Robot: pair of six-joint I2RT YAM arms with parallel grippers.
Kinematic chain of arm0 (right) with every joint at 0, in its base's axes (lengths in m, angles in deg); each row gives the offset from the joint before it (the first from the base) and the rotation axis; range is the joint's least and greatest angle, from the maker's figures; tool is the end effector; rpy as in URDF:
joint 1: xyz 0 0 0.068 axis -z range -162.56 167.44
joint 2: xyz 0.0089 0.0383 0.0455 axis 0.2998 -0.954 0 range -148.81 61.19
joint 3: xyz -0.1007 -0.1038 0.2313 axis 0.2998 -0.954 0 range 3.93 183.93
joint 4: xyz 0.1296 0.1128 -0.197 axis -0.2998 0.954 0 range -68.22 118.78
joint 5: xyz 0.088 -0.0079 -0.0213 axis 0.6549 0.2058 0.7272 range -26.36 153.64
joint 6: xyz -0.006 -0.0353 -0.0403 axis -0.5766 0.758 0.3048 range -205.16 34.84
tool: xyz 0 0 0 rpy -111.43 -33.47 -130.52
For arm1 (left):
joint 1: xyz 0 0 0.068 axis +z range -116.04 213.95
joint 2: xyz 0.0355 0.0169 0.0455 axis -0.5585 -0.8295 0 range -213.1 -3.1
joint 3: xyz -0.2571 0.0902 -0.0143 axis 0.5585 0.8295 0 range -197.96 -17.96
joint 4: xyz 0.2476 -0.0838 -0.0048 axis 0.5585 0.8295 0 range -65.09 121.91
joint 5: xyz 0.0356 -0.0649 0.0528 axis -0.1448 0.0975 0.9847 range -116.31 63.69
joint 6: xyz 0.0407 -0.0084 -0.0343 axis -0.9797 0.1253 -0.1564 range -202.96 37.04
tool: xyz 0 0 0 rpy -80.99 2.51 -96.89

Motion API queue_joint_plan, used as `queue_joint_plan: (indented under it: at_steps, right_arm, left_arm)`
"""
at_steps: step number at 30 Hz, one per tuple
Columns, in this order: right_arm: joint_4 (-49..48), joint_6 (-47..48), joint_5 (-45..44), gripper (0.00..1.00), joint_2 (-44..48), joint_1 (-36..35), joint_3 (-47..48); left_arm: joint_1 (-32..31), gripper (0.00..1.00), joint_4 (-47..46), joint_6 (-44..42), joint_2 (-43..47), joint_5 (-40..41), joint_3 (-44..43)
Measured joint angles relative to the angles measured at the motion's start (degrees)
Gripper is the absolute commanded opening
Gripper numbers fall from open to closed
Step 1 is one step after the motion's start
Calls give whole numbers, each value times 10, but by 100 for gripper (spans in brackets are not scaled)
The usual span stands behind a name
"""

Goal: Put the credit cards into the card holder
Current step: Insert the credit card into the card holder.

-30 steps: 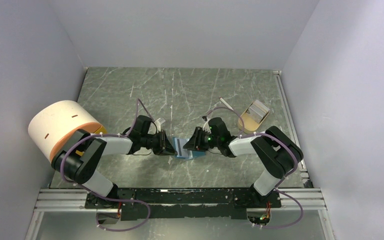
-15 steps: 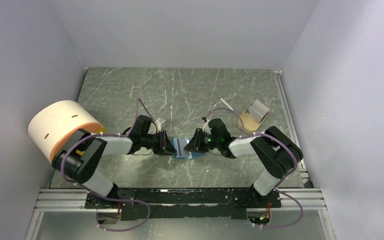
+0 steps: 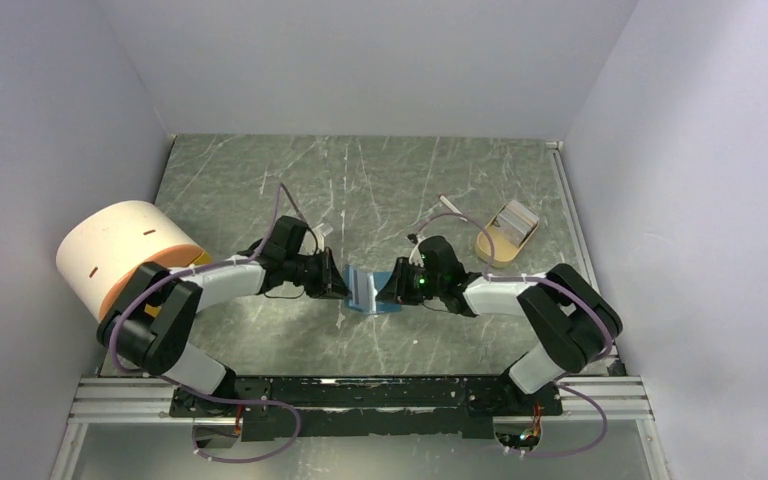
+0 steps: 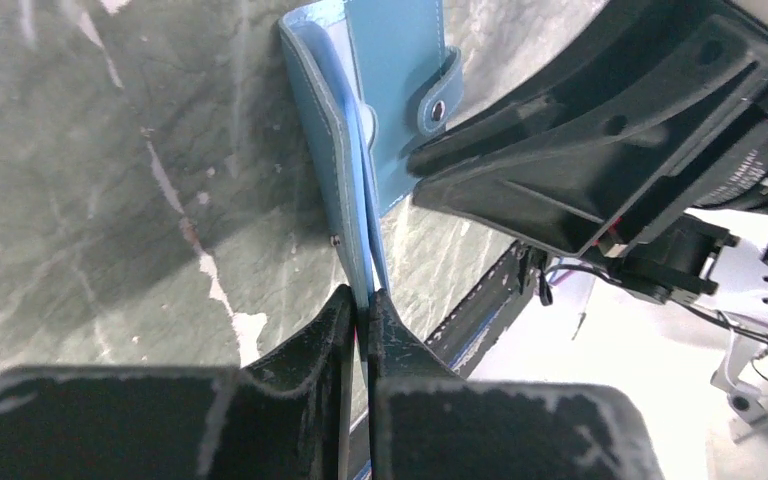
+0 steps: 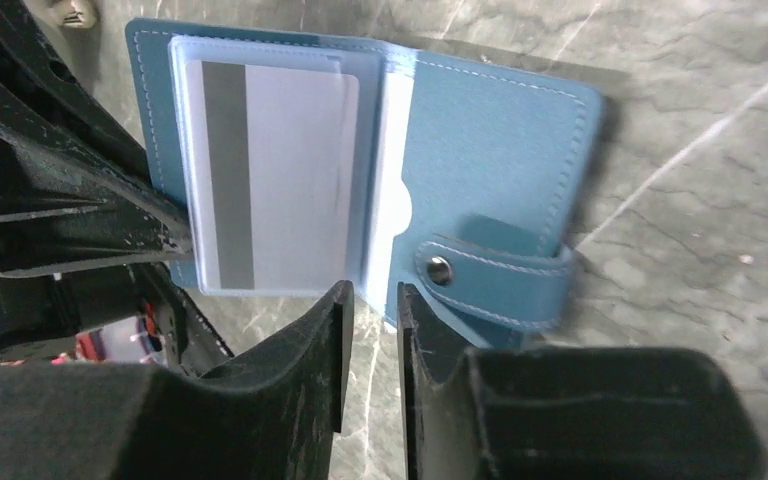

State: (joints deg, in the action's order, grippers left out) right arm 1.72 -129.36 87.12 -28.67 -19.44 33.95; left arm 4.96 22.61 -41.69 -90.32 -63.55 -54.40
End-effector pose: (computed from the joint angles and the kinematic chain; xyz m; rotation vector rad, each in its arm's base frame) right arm 0.2125 0.1770 0.1276 -0.0828 2.4942 1.1486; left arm 0.2313 -0.1529 0.1488 0.0523 2.6358 -1.2911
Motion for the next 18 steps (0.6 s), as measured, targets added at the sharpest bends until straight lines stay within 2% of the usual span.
queue_joint_plan:
  at_steps: [4, 7, 12, 18]
  right_arm:
    - [29, 25, -30, 23, 19, 0, 2]
    - [34, 31, -37, 23, 9, 0, 2]
    - [16, 30, -35, 23, -10, -7, 9]
    - [16, 31, -39, 23, -11, -10, 10]
  left_arm:
    - [0, 9, 95, -37, 13, 35, -39]
    - [-2, 9, 131, -54, 24, 38, -56]
    - [-11, 9, 103, -44, 40, 0, -58]
    - [-12, 9, 62, -28, 0, -32, -58]
